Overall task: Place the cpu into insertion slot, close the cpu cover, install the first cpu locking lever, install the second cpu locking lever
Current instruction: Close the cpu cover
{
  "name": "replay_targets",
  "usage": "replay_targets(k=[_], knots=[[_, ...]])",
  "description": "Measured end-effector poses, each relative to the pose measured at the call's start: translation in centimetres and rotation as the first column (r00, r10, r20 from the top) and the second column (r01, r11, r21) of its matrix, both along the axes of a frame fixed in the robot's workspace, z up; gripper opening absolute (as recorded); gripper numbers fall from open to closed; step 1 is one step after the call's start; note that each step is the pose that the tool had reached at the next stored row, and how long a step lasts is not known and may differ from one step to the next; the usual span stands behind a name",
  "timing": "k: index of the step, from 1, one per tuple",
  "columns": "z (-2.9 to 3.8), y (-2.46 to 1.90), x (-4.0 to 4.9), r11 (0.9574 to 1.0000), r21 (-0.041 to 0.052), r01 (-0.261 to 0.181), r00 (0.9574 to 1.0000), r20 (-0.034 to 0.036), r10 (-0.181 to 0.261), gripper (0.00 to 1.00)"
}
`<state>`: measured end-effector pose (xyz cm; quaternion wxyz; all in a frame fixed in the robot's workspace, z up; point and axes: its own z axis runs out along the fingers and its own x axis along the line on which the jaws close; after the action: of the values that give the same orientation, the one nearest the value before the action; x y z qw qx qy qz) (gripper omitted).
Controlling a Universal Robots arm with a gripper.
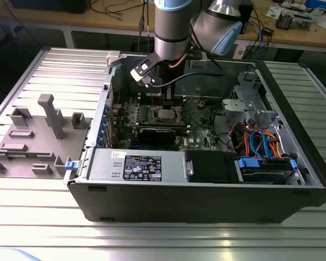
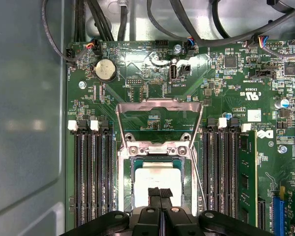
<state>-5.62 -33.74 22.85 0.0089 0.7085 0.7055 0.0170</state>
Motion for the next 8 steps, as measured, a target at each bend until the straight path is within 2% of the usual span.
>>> replay_targets(k=[8], knots=[[0.07, 0.0, 0.0, 1.0, -0.0033, 0.0, 1.0, -0.0001, 0.0, 0.11]])
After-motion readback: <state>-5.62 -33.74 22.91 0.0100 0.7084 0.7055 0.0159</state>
